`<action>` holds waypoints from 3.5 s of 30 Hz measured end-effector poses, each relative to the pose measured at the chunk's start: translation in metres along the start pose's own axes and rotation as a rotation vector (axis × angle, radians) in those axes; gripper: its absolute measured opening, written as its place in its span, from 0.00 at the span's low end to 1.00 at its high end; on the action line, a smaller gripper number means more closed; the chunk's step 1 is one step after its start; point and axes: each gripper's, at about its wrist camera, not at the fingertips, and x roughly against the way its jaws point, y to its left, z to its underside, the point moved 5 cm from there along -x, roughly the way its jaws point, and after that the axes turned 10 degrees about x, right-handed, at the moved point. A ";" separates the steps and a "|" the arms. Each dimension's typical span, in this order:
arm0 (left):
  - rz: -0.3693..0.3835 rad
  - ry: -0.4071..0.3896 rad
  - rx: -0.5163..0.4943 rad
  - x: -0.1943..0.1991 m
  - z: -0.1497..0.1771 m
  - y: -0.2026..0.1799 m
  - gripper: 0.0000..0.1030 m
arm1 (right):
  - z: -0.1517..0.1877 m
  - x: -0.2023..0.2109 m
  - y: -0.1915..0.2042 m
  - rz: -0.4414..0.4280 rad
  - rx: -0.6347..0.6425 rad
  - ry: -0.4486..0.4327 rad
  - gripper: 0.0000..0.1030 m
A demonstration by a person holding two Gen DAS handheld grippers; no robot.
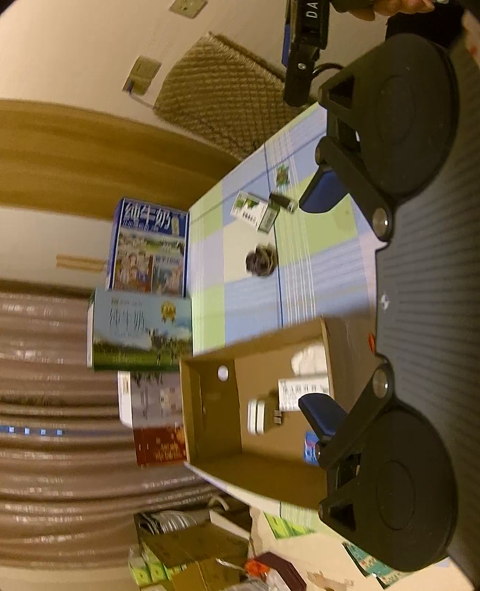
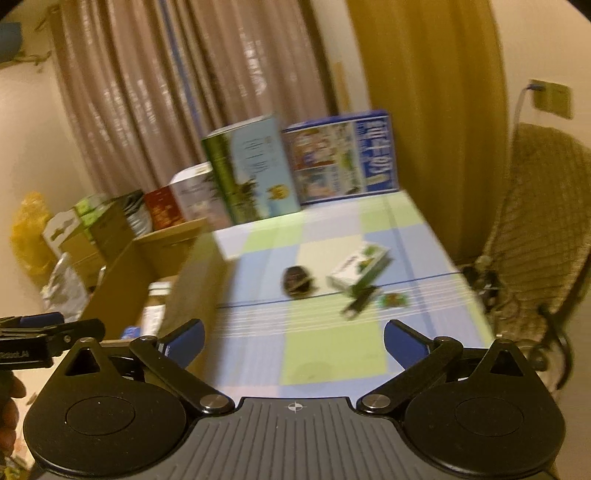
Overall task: Organize objects
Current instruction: 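Move both tools back over the remaining items on the table, then grasp the green-wrapped candy with the right tool while the left tool grasps the black lighter, then carry the green candy and black lighter into the cardboard box and open both tools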
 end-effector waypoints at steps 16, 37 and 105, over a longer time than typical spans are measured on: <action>0.095 0.074 -0.098 -0.071 0.009 -0.087 0.99 | 0.007 -0.005 -0.092 0.127 -0.032 0.020 0.98; 0.125 0.167 -0.152 -0.165 0.018 -0.127 0.99 | 0.020 -0.069 -0.136 0.139 0.008 0.114 0.98; 0.163 0.266 -0.256 -0.326 0.063 -0.151 0.18 | 0.052 -0.220 -0.155 0.075 0.062 0.208 0.23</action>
